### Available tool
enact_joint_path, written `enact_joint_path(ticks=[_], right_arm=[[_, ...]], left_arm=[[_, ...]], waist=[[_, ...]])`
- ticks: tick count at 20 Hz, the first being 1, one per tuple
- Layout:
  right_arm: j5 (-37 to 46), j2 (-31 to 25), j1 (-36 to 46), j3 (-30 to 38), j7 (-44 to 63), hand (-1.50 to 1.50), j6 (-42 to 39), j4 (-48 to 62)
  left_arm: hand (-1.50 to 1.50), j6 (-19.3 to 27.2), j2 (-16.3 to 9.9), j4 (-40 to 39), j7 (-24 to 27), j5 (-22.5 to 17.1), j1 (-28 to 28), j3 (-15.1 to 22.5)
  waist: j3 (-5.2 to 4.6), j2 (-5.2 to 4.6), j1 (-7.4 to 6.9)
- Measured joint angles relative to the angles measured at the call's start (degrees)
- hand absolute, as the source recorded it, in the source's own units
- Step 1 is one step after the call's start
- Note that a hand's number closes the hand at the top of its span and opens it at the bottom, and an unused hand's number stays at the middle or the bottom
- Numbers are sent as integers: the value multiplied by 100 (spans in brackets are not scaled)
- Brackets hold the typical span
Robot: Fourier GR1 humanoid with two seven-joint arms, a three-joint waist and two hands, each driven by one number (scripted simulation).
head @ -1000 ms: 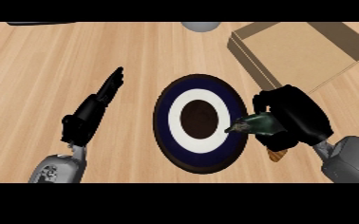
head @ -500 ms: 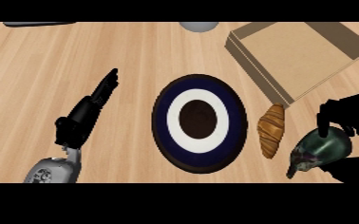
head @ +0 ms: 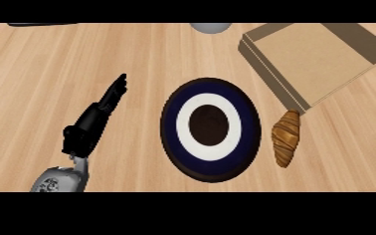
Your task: Pick the eggplant from the plate and place it in the cardboard box
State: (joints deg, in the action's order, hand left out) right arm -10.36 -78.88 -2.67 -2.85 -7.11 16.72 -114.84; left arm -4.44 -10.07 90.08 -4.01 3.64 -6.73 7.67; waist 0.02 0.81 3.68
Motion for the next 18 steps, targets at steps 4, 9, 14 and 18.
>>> enact_joint_path(ticks=[4,9,14,18], right_arm=[[-281,40,-155,781,153,150,-360,215],[-335,250,162,1173,524,150,-845,475],[-222,560,862,957,761,150,-1214,913],[-25,853,1668,641,871,150,-1445,1588]], left_arm=[[0,-163,-26,-136,-36,-39,-258,-52],[0,-183,125,-131,-43,73,-337,60],[0,-272,164,-188,-85,109,-477,26],[0,-316,215,-180,-91,142,-478,41]], waist=[[-2,-32,-124],[-5,-65,-295],[-5,-92,-419],[-5,-106,-490]])
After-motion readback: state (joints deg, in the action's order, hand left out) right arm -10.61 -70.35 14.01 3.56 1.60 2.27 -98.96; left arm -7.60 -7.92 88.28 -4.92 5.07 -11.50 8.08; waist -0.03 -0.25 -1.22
